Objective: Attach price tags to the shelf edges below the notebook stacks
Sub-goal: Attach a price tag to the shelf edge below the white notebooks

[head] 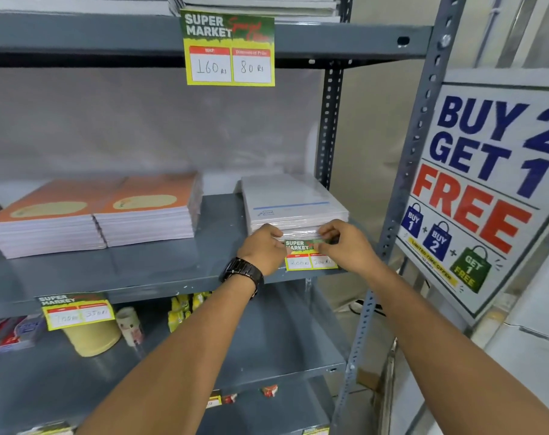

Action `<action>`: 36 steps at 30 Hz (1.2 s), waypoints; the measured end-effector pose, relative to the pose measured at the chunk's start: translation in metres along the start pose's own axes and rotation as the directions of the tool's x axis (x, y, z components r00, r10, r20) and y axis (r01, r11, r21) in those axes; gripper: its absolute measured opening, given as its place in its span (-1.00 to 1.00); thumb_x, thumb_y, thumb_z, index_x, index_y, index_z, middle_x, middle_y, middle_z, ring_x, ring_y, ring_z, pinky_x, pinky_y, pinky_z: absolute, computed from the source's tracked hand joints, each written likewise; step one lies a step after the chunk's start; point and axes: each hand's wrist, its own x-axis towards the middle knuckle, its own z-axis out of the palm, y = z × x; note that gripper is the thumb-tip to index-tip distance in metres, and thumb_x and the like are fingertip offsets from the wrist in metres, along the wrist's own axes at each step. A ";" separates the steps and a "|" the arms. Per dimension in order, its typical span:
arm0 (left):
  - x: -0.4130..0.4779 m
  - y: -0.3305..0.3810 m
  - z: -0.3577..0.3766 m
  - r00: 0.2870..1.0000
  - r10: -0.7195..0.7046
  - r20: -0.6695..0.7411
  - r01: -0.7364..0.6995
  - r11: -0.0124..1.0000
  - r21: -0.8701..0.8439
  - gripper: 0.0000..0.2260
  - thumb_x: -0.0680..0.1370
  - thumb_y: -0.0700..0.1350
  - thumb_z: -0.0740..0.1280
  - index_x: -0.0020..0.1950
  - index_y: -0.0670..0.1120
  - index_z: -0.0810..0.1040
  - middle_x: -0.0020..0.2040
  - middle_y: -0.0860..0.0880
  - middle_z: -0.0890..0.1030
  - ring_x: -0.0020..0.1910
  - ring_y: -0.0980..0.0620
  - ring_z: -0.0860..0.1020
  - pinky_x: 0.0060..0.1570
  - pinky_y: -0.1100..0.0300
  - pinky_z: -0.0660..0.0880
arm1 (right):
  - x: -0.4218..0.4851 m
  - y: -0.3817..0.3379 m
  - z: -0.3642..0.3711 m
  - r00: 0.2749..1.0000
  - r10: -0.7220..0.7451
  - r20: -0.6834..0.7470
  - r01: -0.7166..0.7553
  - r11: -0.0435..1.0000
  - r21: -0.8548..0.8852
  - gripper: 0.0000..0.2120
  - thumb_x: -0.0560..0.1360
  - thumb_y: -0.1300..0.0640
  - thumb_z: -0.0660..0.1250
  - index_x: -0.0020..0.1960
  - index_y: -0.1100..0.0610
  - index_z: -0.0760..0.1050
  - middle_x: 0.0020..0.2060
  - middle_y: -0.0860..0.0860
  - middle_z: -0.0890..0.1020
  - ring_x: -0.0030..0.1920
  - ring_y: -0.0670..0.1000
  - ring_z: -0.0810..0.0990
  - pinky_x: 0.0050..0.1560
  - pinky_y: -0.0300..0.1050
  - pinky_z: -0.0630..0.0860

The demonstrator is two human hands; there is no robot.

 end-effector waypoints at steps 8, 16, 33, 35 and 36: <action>-0.037 -0.003 0.000 0.988 0.130 -0.086 -0.132 0.991 -0.013 -0.92 0.48 -0.14 0.38 -0.06 -0.03 0.64 -0.16 0.03 0.66 -0.16 0.05 0.61 -0.08 0.20 0.53 | -0.022 -0.012 -0.015 0.978 -0.126 0.168 0.092 0.976 0.197 -0.95 0.42 0.22 0.49 -0.18 0.11 0.63 -0.25 0.01 0.68 -0.25 -0.11 0.60 -0.11 -0.11 0.53; -0.070 -0.013 0.010 0.950 0.284 -0.126 -0.232 0.917 0.324 -0.86 0.51 0.06 0.34 -0.12 0.04 0.64 -0.17 0.07 0.70 -0.19 0.04 0.60 -0.22 0.08 0.54 | -0.049 0.005 -0.002 0.968 -0.184 0.173 0.176 0.983 0.061 -0.90 0.42 0.22 0.49 -0.17 0.02 0.67 -0.24 -0.04 0.72 -0.17 -0.02 0.66 -0.10 -0.09 0.58; -0.064 -0.023 0.023 0.942 0.293 -0.164 -0.192 0.870 0.454 -0.87 0.53 0.09 0.29 -0.04 0.08 0.57 -0.15 0.03 0.71 -0.15 -0.09 0.63 -0.25 0.06 0.55 | -0.061 0.001 0.016 0.988 -0.154 0.008 0.153 0.972 -0.180 -0.93 0.46 0.24 0.42 -0.14 0.08 0.64 -0.27 -0.08 0.63 -0.25 -0.15 0.54 -0.28 -0.51 0.37; -0.064 -0.024 0.023 0.942 0.293 -0.165 -0.191 0.869 0.456 -0.85 0.53 0.11 0.28 -0.02 0.08 0.56 -0.14 0.03 0.71 -0.15 -0.10 0.63 -0.22 0.04 0.56 | -0.061 0.000 0.017 0.989 -0.151 -0.002 0.149 0.974 -0.171 -0.91 0.46 0.25 0.42 -0.15 0.09 0.63 -0.27 -0.06 0.64 -0.26 -0.12 0.55 -0.30 -0.51 0.37; -0.064 -0.025 0.023 0.942 0.295 -0.163 -0.191 0.867 0.461 -0.85 0.53 0.11 0.28 -0.02 0.08 0.56 -0.13 0.03 0.71 -0.14 -0.10 0.63 -0.22 0.03 0.57 | -0.062 0.000 0.018 0.989 -0.148 -0.005 0.146 0.975 -0.168 -0.91 0.46 0.26 0.42 -0.16 0.08 0.63 -0.27 -0.05 0.64 -0.26 -0.12 0.56 -0.30 -0.51 0.37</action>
